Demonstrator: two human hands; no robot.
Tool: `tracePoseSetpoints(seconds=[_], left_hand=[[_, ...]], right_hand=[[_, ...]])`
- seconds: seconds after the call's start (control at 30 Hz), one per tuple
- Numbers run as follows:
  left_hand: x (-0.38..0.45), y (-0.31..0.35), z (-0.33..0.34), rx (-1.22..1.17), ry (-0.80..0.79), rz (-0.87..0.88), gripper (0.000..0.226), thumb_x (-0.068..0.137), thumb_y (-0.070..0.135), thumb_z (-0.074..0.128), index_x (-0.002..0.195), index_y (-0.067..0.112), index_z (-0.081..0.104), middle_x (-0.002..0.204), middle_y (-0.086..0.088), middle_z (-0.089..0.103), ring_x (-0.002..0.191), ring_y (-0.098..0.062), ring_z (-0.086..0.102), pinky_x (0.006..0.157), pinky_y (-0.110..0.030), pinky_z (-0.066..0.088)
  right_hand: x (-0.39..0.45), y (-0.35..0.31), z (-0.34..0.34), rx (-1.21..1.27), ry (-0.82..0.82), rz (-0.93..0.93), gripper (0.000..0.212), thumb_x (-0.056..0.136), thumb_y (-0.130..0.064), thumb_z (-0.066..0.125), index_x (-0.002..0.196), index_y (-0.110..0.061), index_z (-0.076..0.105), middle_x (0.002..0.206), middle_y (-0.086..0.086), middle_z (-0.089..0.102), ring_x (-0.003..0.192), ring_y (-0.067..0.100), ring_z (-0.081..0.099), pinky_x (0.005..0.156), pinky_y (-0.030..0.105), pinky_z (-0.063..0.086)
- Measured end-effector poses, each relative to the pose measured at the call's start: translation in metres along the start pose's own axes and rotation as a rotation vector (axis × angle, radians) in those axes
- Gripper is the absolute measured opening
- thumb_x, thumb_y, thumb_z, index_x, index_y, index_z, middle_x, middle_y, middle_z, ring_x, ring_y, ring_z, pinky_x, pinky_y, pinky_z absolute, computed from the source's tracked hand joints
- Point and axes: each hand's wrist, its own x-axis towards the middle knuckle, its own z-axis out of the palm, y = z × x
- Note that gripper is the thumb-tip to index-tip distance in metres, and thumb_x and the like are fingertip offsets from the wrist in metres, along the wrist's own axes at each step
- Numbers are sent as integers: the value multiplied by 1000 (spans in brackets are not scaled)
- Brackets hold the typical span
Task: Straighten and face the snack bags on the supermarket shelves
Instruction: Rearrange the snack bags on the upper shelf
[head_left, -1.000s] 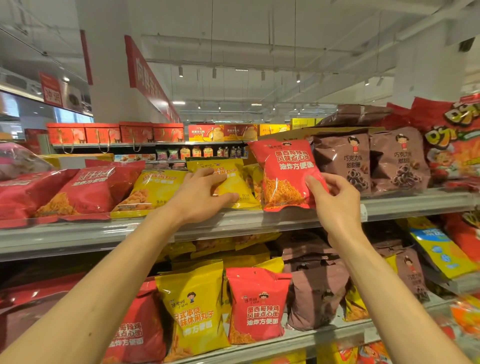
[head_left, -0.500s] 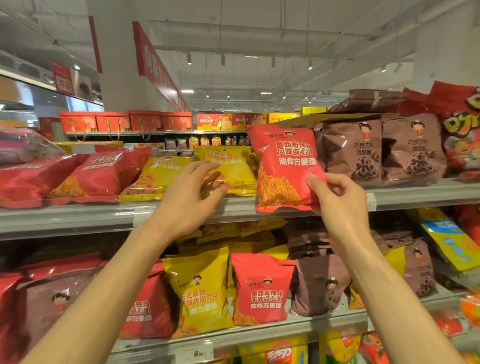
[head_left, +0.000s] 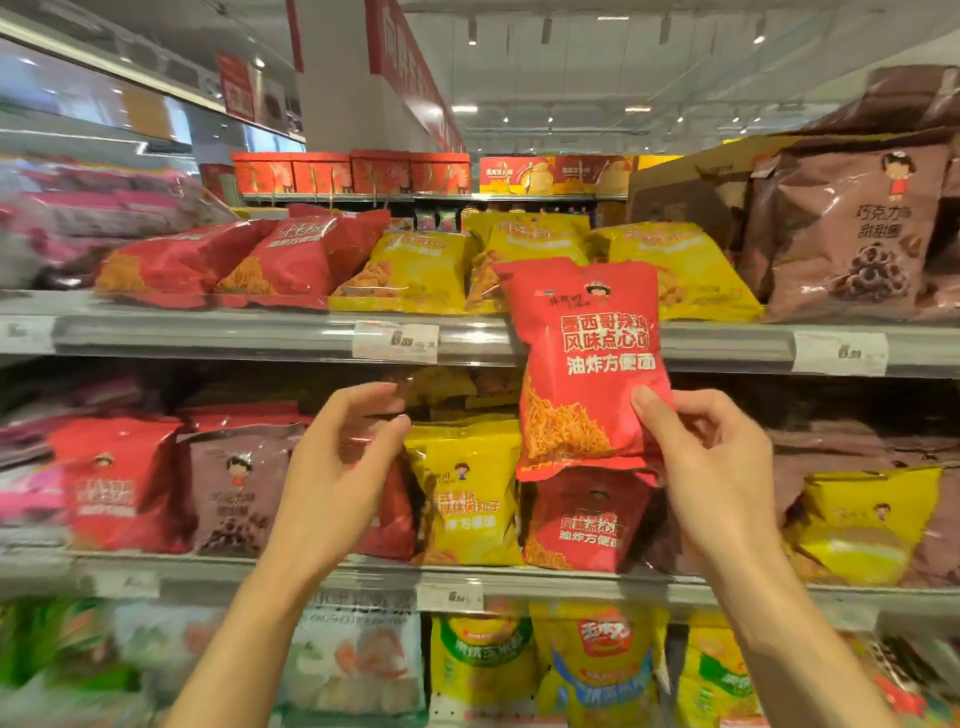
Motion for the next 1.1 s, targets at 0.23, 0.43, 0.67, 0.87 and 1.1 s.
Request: tracePoseSetpoints(seconds=[0.23, 0.43, 0.67, 0.87, 1.1], left_hand=[[-15, -24, -40, -95, 15, -45, 25, 93, 36, 69, 118, 38, 67, 111, 11, 75, 104, -9, 70, 86, -21, 52], [-1, -37, -103, -125, -22, -9, 24, 97, 21, 69, 118, 31, 68, 107, 16, 75, 100, -2, 69, 85, -12, 52], [23, -59, -194, -128, -86, 15, 24, 97, 23, 69, 114, 39, 67, 106, 16, 74, 97, -5, 70, 76, -9, 51], [46, -74, -255, -85, -82, 42, 24, 96, 23, 69, 111, 42, 67, 106, 17, 74, 96, -6, 70, 78, -11, 51], [86, -77, -317, 31, 18, 60, 15, 97, 34, 67, 110, 41, 67, 103, 22, 73, 95, -1, 70, 82, -28, 54]], right_hand=[[-36, 2, 36, -51, -18, 40, 12, 87, -34, 80, 85, -25, 73, 88, 3, 79, 92, 29, 75, 92, 57, 57], [-70, -2, 97, -30, 27, 10, 17, 84, -34, 81, 86, -20, 71, 85, -3, 79, 85, 15, 74, 79, 30, 58], [-117, -9, 180, -67, 70, -1, 10, 86, -32, 80, 85, -25, 73, 85, -4, 78, 80, 6, 71, 73, 23, 54], [-140, -29, 239, -59, 91, 19, 17, 86, -35, 80, 87, -20, 73, 86, -4, 78, 83, 11, 72, 79, 34, 53], [-117, -55, 323, -15, -6, -67, 16, 89, -31, 78, 85, -18, 70, 76, -9, 76, 69, 0, 67, 68, 21, 51]])
